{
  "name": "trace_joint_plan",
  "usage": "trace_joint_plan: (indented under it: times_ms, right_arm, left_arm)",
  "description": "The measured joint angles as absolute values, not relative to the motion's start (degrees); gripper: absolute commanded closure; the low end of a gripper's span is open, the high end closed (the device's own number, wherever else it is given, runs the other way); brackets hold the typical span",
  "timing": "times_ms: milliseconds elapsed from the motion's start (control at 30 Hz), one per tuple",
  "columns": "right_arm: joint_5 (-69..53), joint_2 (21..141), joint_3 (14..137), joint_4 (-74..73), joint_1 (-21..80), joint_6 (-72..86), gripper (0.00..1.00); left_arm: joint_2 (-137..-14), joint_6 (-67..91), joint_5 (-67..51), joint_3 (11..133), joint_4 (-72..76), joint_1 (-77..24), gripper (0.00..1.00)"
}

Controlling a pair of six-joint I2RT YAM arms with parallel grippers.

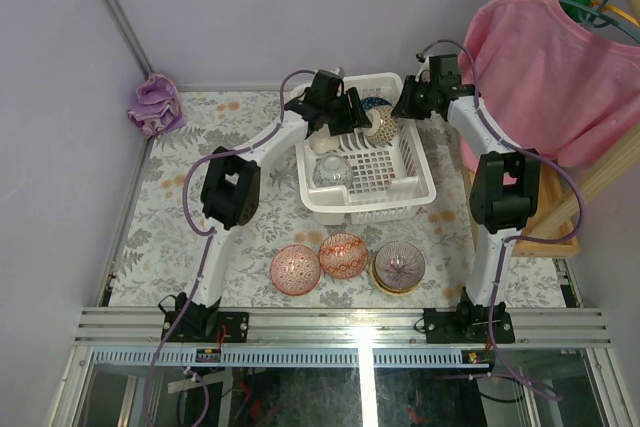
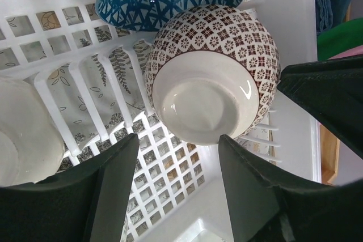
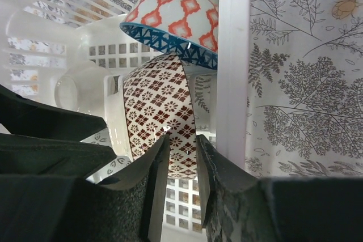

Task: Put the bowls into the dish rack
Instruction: Adjust the bowl in the dish rack.

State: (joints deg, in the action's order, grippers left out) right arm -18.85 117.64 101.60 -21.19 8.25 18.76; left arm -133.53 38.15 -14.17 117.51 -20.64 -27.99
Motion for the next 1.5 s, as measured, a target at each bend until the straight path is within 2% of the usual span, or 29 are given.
trace_joint_plan:
  times_ms: [100, 200, 333, 467, 867, 1133, 1500]
  right_arm:
    - [-17.5, 118.1, 103.3, -23.9, 8.7, 17.1, 0.71]
    - [-16.6, 118.3, 104.2, -26.3, 9.2, 15.8, 0.65]
    - [-17.5, 118.4, 104.3, -30.0, 11.0, 15.1, 0.63]
    - [-18.2, 118.9, 105.0, -32.4, 12.9, 14.7, 0.63]
    - [-17.8, 122.0, 110.3, -35.6, 14.1, 14.5, 0.62]
    - [-10.3, 126.0, 118.1, -37.8, 16.4, 13.2, 0.67]
    - [-2.3, 128.7, 121.0, -38.3, 18.9, 11.5, 0.72]
  left_arm:
    - [-133.6, 38.1, -14.2, 117.4, -20.7, -28.1, 0.43]
    - [-133.5, 38.2, -14.4, 116.5, -20.4, -28.1, 0.43]
    - [-134.0, 38.1, -13.0, 112.8, -19.9, -28.1, 0.43]
    - [-134.5, 38.6, -13.3, 108.4, -19.0, -27.8, 0.43]
    - [-132.4, 38.8, -13.9, 105.7, -17.1, -27.3, 0.43]
    - [-126.9, 38.8, -13.9, 102.7, -16.8, -26.2, 0.43]
    - [-120.2, 38.7, -13.9, 100.4, -16.6, -25.9, 0.43]
